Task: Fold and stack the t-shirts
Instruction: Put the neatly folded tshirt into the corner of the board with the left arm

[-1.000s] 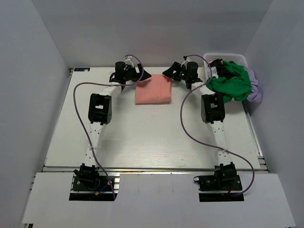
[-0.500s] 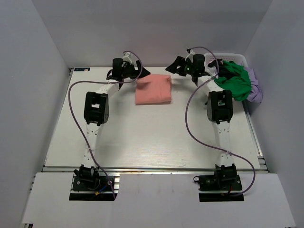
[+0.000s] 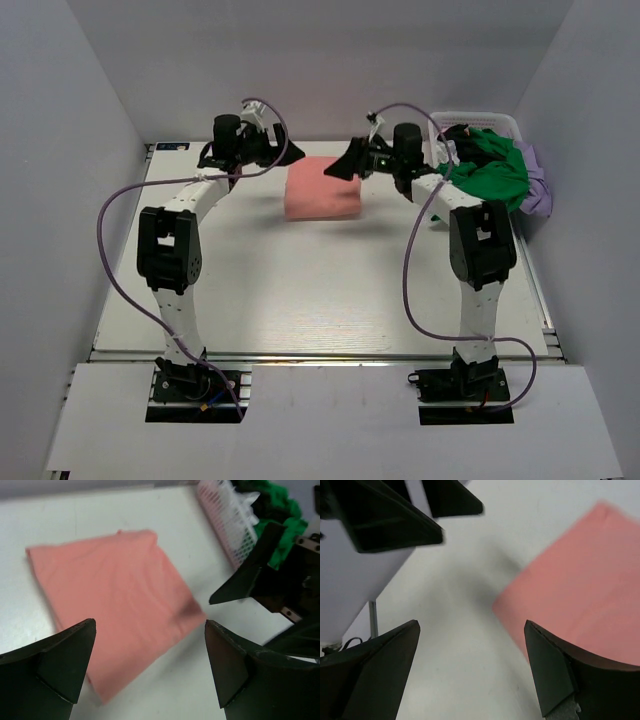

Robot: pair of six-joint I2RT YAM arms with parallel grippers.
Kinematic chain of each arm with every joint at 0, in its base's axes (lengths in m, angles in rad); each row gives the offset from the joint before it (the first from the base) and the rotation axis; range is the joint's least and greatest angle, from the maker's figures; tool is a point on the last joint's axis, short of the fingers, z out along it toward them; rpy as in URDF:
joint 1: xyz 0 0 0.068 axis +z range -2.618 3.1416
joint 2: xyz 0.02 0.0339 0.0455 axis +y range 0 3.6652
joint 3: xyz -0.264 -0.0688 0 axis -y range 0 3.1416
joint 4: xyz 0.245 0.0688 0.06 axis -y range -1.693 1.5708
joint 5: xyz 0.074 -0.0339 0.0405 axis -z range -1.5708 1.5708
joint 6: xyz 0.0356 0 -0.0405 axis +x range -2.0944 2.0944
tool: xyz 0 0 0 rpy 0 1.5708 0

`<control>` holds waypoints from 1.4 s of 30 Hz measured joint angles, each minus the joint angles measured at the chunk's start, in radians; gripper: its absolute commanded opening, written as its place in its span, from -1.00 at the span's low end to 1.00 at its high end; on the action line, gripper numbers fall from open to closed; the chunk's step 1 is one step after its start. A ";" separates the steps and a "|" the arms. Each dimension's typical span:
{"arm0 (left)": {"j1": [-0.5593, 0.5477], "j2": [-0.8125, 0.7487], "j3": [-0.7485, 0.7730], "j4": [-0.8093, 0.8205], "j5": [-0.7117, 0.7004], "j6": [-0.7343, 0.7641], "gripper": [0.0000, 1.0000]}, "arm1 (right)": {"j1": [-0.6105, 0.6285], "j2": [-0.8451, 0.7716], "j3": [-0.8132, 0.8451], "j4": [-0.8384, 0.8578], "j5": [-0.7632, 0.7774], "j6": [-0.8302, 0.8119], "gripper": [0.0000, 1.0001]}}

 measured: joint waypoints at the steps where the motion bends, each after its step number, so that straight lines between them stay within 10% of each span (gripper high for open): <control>1: 0.000 -0.002 -0.026 -0.014 -0.009 0.005 1.00 | -0.002 0.027 -0.027 -0.001 -0.009 0.008 0.81; 18: 0.003 0.110 -0.011 -0.191 -0.088 0.068 1.00 | -0.042 0.229 -0.110 0.042 -0.052 0.083 0.81; 28: -0.010 0.280 0.107 -0.262 -0.097 0.122 1.00 | -0.044 -0.127 -0.182 -0.058 -0.039 -0.066 0.81; 38: -0.026 0.362 0.202 -0.298 -0.129 0.195 -0.12 | -0.046 -0.426 -0.320 -0.056 0.001 -0.155 0.81; 42: -0.050 0.366 0.211 -0.317 -0.147 0.241 -1.00 | -0.050 -0.437 -0.384 -0.105 0.047 -0.187 0.81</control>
